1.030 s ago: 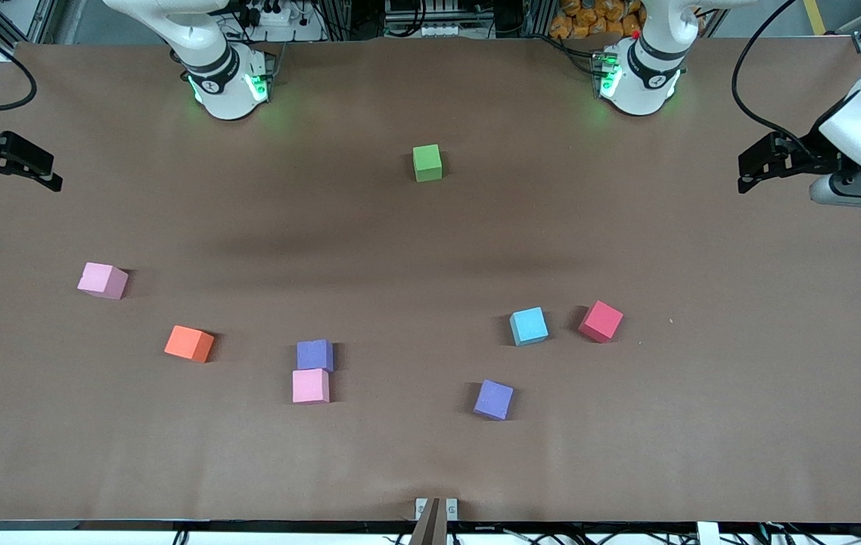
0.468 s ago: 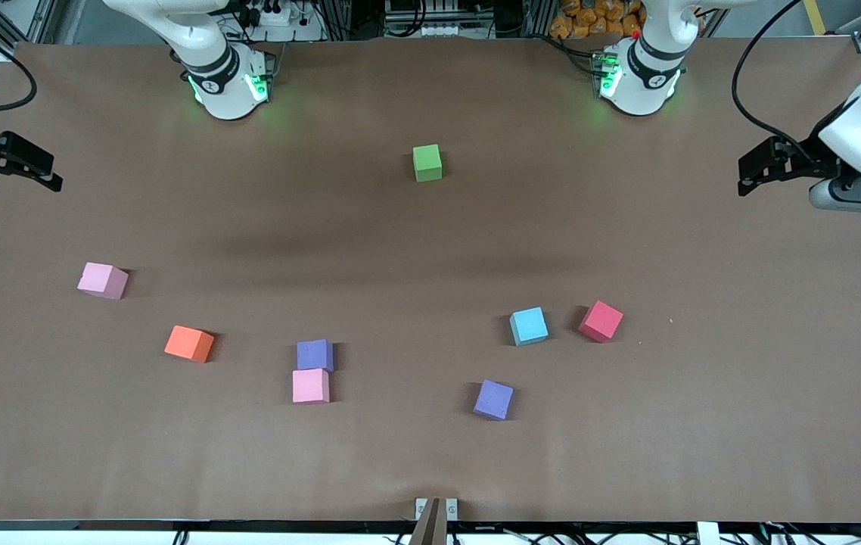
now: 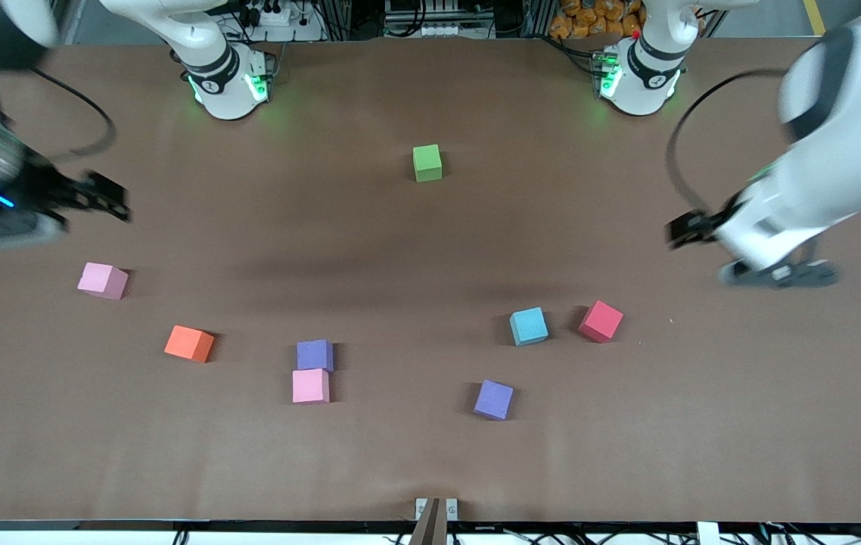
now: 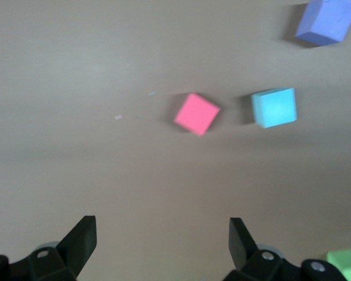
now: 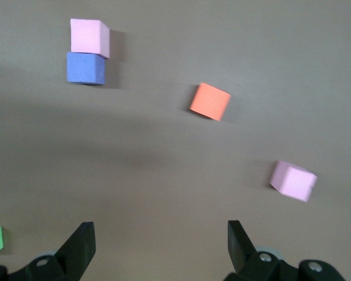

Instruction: Arrange blocks into number 1

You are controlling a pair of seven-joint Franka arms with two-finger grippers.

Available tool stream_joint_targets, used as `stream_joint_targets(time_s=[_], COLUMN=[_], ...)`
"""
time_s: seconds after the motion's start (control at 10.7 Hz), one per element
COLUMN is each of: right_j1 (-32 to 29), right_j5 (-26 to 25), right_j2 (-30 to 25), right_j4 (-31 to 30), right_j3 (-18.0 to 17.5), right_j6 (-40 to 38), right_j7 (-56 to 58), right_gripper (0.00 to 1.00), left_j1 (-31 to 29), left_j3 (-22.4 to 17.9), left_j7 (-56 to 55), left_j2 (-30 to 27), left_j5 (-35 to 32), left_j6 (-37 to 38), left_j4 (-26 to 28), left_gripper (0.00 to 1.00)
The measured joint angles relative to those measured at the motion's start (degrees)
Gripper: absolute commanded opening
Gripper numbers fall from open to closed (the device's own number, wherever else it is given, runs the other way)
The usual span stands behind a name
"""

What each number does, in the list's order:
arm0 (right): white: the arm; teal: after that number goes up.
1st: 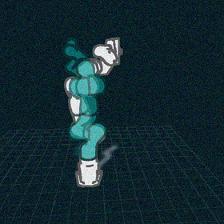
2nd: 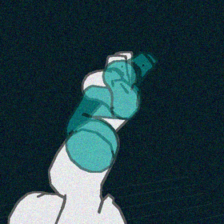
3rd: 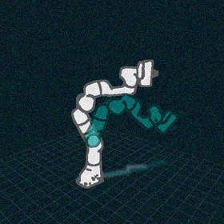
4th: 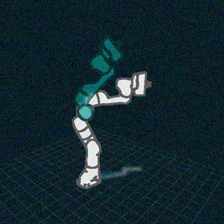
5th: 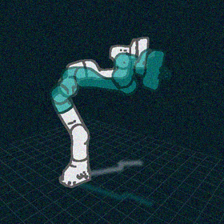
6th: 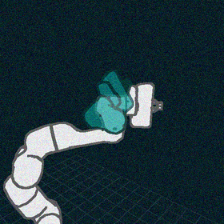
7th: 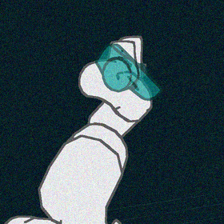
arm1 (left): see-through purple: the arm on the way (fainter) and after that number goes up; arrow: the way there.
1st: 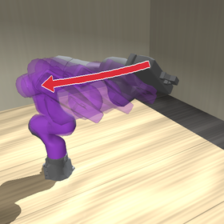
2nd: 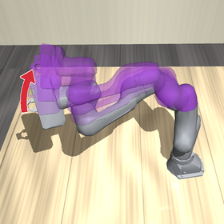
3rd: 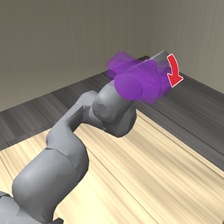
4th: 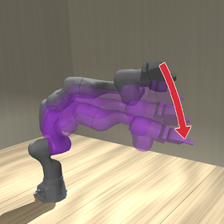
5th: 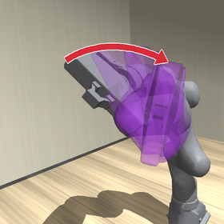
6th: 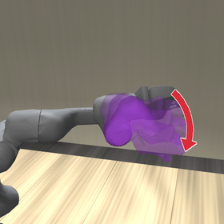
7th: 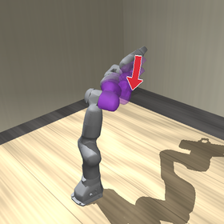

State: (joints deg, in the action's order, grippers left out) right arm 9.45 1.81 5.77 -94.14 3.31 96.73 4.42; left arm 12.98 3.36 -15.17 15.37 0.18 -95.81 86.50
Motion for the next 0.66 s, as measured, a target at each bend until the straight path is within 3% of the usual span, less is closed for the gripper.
stream_joint_targets(time_s=[0.37,0.66], right_j1=[6.18,9.05], right_j5=[0.0,0.09], right_j2=[13.98,21.2], right_j4=[-0.12,0.3], right_j3=[-0.07,-0.09], right_j6=[13.39,21.21], right_j7=[-7.62,-12.24], right_gripper=[1.0,1.0], left_j1=[10.66,12.22], left_j3=[0.28,0.0], left_j7=[-17.35,-23.07], left_j2=[11.03,19.06], left_j5=[0.0,0.0], left_j6=[-14.17,-25.67], left_j4=[0.1,-0.01], left_gripper=[1.0,1.0])
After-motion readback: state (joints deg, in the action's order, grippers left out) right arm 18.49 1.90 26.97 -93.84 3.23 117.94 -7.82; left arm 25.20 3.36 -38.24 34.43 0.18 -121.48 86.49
